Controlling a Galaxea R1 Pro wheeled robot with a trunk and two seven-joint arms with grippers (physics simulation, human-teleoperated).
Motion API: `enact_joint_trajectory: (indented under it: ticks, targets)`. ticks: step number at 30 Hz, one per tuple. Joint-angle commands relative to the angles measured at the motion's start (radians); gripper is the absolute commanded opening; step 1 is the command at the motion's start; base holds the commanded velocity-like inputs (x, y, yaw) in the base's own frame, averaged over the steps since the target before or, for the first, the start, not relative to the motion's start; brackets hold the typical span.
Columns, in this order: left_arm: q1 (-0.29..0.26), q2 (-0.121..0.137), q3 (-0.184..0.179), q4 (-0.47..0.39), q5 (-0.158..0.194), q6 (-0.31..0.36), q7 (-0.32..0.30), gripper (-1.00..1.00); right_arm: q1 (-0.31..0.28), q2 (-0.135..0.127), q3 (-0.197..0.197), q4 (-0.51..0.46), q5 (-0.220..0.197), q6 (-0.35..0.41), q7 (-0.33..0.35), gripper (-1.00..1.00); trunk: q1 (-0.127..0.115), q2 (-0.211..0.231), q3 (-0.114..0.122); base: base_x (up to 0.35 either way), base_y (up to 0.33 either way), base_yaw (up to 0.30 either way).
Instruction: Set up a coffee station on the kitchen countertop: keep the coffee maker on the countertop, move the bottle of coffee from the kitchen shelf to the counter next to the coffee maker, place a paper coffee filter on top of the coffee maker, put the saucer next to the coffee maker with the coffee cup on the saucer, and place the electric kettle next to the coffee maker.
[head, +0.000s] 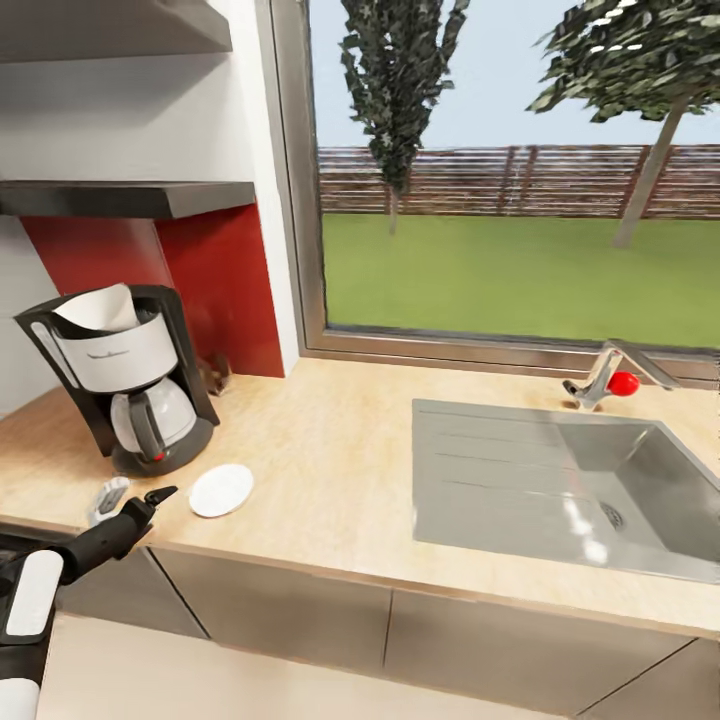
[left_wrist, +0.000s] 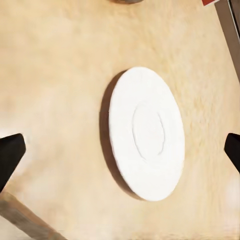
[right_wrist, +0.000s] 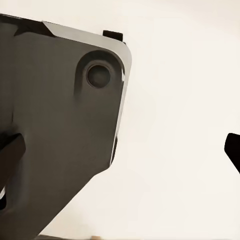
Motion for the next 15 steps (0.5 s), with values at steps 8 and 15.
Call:
enact_joint_trajectory:
  ticks: [8,15]
  targets:
    - [0.058,0.014,0.006,-0.013,0.009,0.02,-0.044,1.0,-0.001,0.003,-0.006,-0.002,0.005,0.0,0.006,1.0,0.0,-0.002,-0.002,-0.227,0.139,0.0]
    - [0.21,0.104,0.005,-0.007,0.004,0.023,-0.23,1.0,-0.001,0.005,-0.005,-0.001,0.005,0.001,0.006,1.0,0.0,-0.002,-0.002,-0.026,0.017,0.0]
